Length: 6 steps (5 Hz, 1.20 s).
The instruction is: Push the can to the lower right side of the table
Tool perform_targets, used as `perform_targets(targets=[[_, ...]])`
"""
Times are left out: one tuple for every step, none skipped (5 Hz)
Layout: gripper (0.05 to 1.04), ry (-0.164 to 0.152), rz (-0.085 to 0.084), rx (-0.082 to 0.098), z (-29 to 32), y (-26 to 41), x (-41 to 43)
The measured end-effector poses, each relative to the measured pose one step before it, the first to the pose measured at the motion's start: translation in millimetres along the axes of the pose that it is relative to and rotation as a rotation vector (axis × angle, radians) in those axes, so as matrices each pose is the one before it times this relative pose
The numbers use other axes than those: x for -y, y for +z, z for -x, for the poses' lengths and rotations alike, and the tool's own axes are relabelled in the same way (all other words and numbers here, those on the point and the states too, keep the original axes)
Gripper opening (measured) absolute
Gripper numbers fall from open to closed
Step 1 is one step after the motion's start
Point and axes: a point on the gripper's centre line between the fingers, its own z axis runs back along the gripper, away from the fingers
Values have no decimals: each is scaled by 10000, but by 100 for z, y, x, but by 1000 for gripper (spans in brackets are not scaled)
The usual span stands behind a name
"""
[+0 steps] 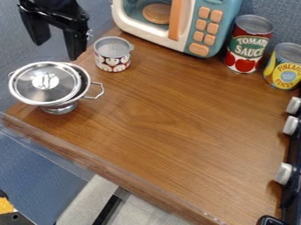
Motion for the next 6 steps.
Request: perform_targets(targets=[[999,197,82,-248,205,-673,77],[999,2274,-302,6,-1770,-912,-1169],[999,2476,-420,-46,-1786,-1050,-817],[999,2628,-357,482,-2374,-619,366],[999,2289,-102,671,-2199,-363,1250],[999,2120,-702,340,-1542,-2084,1332]])
